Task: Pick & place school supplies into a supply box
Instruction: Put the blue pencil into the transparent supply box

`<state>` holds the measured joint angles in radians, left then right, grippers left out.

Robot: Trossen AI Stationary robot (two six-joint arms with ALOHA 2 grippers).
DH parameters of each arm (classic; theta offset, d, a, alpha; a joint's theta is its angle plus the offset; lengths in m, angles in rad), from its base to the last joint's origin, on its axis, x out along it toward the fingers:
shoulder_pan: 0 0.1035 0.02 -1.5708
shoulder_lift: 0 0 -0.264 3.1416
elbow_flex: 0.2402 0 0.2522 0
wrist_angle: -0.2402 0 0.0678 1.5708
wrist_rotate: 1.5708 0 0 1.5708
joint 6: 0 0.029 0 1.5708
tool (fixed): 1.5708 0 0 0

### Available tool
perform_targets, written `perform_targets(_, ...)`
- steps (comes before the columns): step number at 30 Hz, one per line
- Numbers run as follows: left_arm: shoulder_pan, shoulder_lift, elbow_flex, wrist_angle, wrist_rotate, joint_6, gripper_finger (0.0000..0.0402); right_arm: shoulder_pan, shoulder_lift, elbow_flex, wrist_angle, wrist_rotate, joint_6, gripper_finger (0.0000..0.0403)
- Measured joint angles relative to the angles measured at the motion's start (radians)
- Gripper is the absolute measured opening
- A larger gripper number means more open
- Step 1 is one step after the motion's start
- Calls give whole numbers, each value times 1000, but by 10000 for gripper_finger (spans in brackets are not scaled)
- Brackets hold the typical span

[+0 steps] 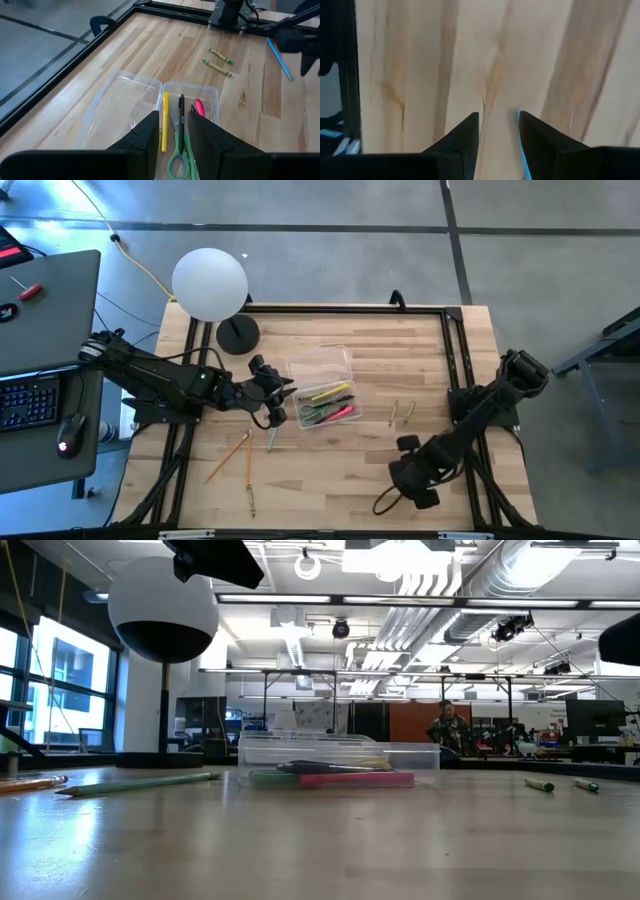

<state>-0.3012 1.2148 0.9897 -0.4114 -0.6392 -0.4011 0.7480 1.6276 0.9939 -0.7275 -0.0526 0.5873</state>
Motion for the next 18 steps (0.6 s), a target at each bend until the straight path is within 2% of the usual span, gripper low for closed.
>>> perform_targets(4,0,0,0,0,0,0,136,15,0,-56,31,49,-27,119)
perform_targets(9,0,0,0,0,0,0,136,17,0,-108,43,48,-12,119)
perform_targets(18,0,0,0,1,0,-1,136,19,1,-116,86,64,-37,119)
